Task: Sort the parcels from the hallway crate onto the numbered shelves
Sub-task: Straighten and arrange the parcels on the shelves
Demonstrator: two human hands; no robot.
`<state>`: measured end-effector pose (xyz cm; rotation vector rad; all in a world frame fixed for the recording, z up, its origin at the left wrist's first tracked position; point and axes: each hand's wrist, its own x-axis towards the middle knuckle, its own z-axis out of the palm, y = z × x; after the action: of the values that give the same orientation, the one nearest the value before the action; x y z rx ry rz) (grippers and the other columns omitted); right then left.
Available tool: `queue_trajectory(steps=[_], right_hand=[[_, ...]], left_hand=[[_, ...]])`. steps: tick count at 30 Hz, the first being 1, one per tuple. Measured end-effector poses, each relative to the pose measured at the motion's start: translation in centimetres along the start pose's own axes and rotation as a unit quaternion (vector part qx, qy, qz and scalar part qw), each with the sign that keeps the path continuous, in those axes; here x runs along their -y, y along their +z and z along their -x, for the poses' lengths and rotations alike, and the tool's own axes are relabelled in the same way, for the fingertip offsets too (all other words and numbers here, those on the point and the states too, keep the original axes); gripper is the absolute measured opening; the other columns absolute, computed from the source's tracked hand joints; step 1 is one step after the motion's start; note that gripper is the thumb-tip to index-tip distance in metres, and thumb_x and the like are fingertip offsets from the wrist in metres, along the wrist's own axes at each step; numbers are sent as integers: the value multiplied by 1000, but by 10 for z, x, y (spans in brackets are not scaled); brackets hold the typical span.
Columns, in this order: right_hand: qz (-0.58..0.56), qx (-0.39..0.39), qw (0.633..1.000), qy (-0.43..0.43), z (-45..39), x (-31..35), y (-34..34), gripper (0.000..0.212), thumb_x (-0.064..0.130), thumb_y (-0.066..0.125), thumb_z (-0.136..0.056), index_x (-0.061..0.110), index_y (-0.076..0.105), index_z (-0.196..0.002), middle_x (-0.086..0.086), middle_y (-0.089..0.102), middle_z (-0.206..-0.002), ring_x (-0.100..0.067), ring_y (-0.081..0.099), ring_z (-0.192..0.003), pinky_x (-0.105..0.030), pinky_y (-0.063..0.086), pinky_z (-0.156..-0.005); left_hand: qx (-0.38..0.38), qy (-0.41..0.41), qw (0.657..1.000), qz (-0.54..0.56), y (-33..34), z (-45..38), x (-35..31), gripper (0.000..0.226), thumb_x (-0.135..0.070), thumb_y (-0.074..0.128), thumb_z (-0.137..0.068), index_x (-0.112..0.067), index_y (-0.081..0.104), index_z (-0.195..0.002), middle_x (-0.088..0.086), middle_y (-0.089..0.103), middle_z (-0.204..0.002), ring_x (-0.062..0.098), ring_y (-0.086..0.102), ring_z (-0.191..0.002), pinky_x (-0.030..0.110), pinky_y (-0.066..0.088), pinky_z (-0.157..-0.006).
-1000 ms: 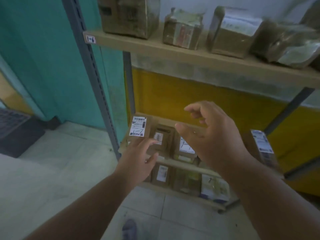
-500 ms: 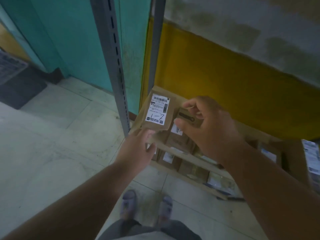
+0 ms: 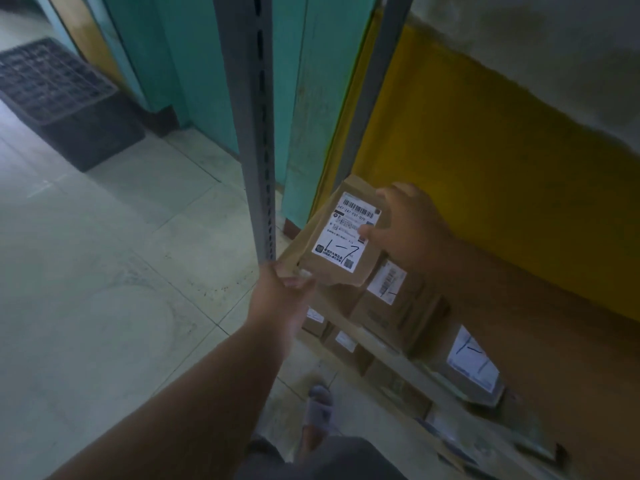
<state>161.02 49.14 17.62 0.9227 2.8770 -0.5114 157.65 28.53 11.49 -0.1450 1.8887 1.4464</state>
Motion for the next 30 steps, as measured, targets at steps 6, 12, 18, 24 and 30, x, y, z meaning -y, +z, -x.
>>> queue_trajectory(steps=[6,12,18,24,30], right_hand=[[35,80,996,13,-16,-11,25,83,46,78,-80,18,40,-148,-9,41,-148,-29,41,-134,-44,44,-105],[54,58,997,15,-12,-4,32,83,51,77,-78,21,41,-147,-9,38,-147,-29,39,-132,-48,46,-103],[55,58,997,24,-13,-3,34,86,53,76,-78,20,39,-149,-11,38,-146,-30,38,-133,-48,45,-103],[66,58,996,34,-8,1,29,82,55,76,-77,22,44,-144,-10,42,-142,-28,40,-130,-46,46,-101],[60,54,996,47,-5,5,33,82,54,75,-79,21,42,-147,-10,40,-147,-29,37,-135,-48,43,-106]], left_hand=[[-54,-77,991,98,13,-18,-3,18,-23,72,-87,-29,55,-85,5,73,-93,23,73,-93,45,60,-89],[-93,-79,983,139,12,-24,0,15,-16,73,-88,-27,66,-81,2,73,-89,20,71,-90,41,58,-88],[-79,-66,987,128,13,-24,1,40,-11,73,-84,-17,67,-124,0,74,-109,18,70,-100,39,56,-95],[-67,-55,990,107,8,-27,3,40,-6,70,-84,-19,68,-122,-4,73,-103,14,71,-94,32,58,-87],[-17,-23,999,39,-2,-27,7,36,0,67,-85,-25,72,-111,-7,75,-101,9,71,-95,29,57,-88]])
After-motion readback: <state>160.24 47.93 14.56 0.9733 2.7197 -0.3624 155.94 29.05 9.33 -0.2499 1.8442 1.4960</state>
